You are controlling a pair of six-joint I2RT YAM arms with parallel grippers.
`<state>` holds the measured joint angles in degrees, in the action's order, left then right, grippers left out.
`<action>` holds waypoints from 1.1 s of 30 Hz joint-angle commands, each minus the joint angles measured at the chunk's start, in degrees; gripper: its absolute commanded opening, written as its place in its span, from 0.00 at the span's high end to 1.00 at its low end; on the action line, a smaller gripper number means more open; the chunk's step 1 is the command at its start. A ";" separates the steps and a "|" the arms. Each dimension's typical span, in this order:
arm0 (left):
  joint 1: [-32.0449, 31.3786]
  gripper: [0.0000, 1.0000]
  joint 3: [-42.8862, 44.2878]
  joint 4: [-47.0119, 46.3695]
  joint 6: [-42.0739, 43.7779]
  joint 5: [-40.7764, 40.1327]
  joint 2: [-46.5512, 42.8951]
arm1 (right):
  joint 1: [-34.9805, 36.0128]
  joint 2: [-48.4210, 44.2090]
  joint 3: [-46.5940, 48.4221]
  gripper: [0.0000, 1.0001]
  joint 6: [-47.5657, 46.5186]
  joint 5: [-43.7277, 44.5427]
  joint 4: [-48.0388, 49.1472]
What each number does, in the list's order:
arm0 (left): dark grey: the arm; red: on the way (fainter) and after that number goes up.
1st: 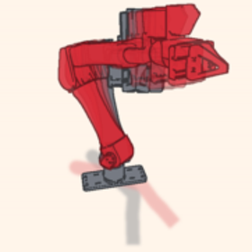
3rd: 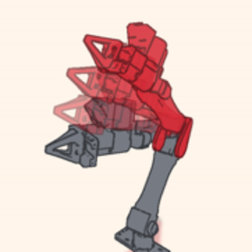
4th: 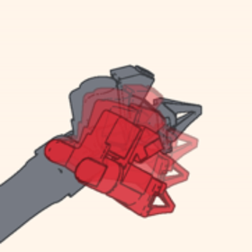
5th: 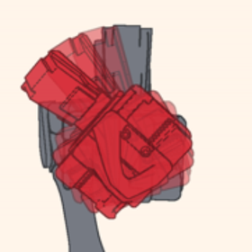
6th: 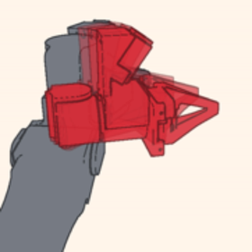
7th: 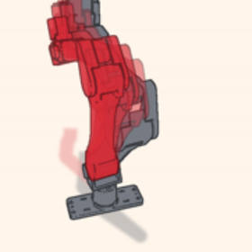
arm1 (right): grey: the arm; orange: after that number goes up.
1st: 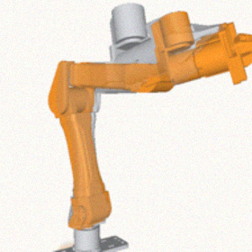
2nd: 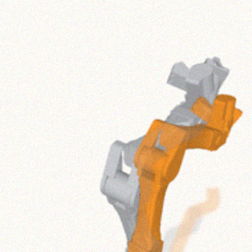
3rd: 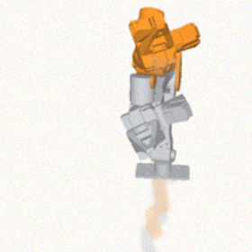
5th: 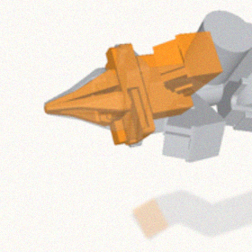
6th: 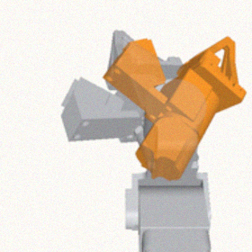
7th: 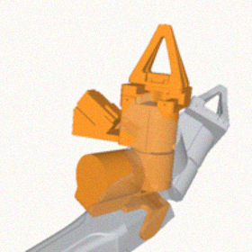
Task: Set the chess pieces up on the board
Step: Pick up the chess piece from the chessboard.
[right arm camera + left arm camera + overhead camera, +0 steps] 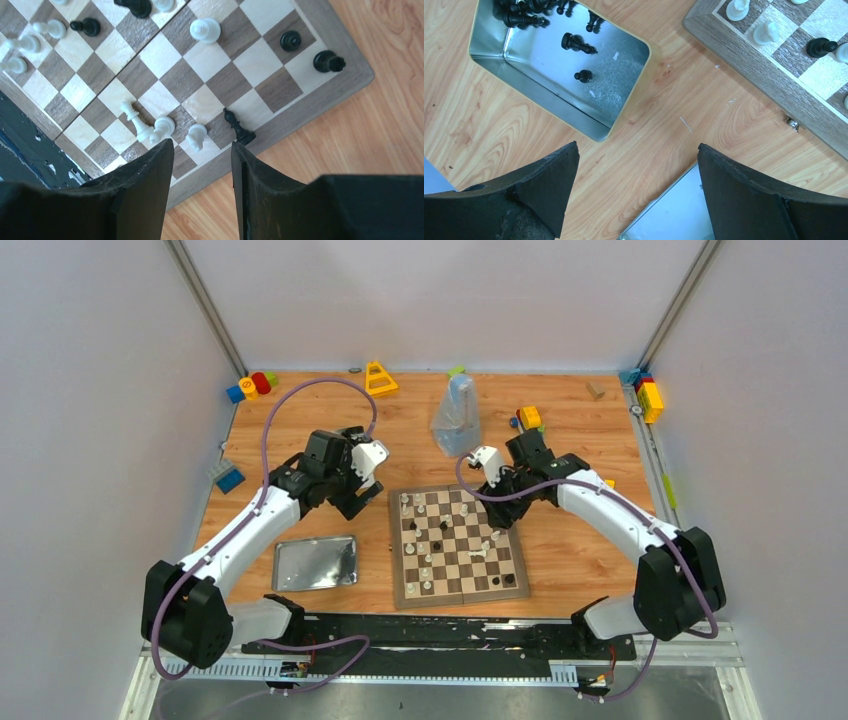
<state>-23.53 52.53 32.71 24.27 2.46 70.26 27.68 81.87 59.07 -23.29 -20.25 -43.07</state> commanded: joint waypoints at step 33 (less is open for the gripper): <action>0.24 0.05 -0.77 0.51 -0.78 2.96 -1.30 | 2.20 4.01 -4.24 0.62 -4.15 0.06 2.34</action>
<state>-23.53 51.77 33.65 24.29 4.49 70.26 29.45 85.58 54.15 -26.28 -19.59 -42.57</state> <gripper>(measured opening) 0.956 0.393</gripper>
